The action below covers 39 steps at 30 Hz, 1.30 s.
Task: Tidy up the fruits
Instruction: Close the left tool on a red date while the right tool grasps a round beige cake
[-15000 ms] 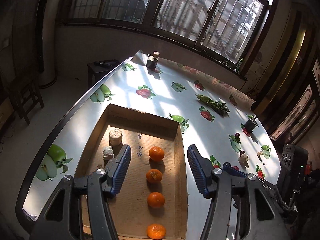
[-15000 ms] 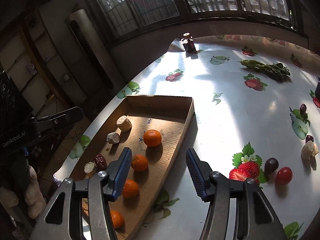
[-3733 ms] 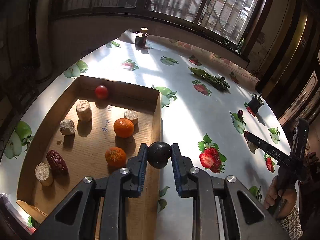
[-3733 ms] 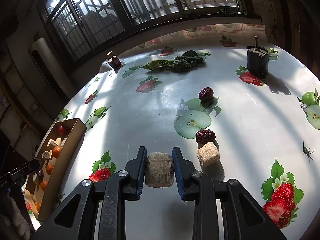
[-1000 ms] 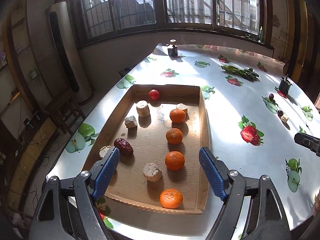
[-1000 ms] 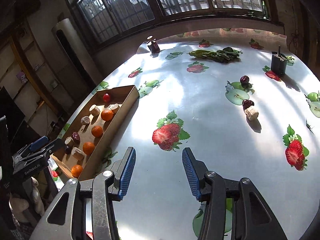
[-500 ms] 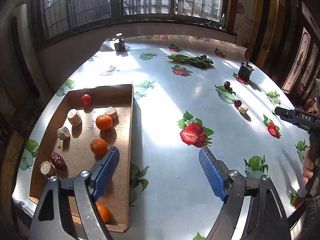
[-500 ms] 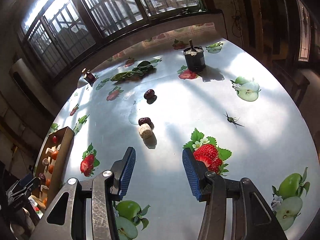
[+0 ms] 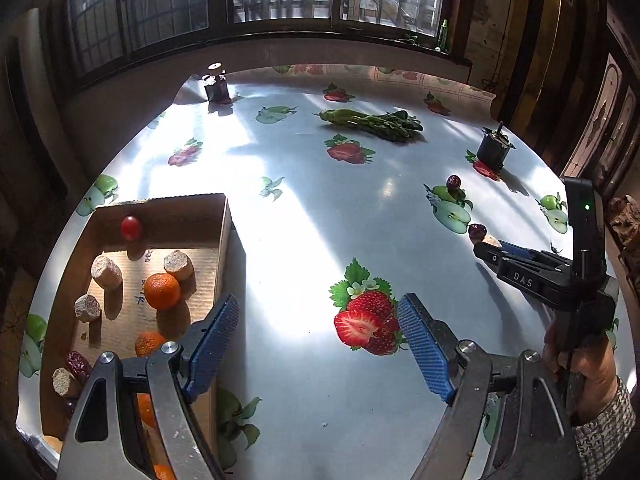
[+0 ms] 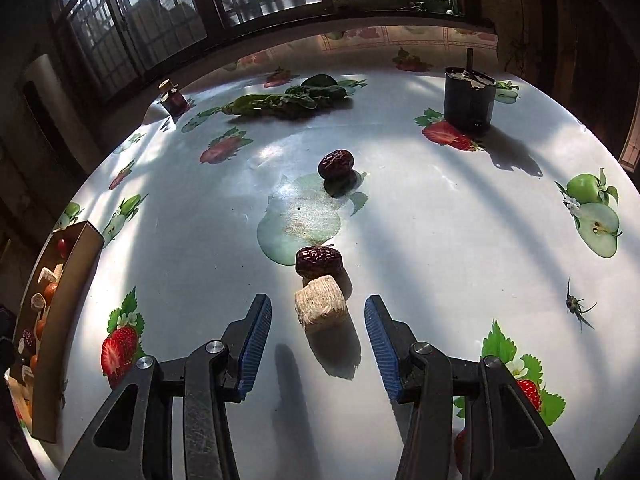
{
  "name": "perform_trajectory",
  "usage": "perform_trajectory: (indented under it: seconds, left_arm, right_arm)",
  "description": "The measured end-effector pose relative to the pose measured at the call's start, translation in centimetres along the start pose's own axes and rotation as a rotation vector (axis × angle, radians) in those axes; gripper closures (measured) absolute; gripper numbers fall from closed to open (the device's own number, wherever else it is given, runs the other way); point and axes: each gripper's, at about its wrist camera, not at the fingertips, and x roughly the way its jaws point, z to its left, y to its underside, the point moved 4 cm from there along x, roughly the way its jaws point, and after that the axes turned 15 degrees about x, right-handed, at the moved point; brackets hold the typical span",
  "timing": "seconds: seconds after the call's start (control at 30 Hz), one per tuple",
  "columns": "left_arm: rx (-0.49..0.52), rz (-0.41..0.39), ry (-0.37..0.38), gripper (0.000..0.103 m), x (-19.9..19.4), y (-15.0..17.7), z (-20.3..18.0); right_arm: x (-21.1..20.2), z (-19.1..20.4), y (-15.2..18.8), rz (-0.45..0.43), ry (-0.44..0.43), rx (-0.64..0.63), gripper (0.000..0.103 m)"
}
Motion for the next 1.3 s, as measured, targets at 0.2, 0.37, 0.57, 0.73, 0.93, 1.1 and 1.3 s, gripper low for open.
perform_trajectory:
  seconds: [0.2, 0.37, 0.57, 0.73, 0.93, 1.1, 1.3]
  left_arm:
    - [0.066, 0.033, 0.048, 0.022, 4.1, -3.1, -3.8]
    - [0.174, 0.027, 0.115, 0.022, 7.8, -5.5, -9.0]
    - [0.22, 0.021, 0.206, 0.024, 12.1, -7.6, -13.8]
    - [0.255, 0.033, 0.242, 0.027, 14.0, -7.8, -16.3]
    - [0.272, -0.002, 0.187, 0.056, 14.2, -8.3, -16.8]
    - [0.267, -0.008, 0.183, 0.077, 13.8, -8.0, -16.5]
    - [0.192, -0.021, 0.204, 0.077, 10.8, -7.3, -13.9]
  right_arm:
    - [-0.7, -1.4, -0.1, -0.026, 0.069, 0.006, 0.074]
    - [-1.6, -5.1, -1.2, -0.026, 0.1, 0.096, 0.074]
    - [-2.5, -8.9, -2.5, -0.035, 0.109, 0.205, 0.074]
    - [-2.7, -9.9, -3.0, -0.031, 0.099, 0.246, 0.074]
    - [-2.7, -9.7, -2.8, -0.038, 0.119, 0.233, 0.074]
    - [-2.6, -9.4, -2.7, -0.05, 0.142, 0.213, 0.074]
    - [-2.6, -9.1, -2.7, -0.054, 0.098, 0.212, 0.074]
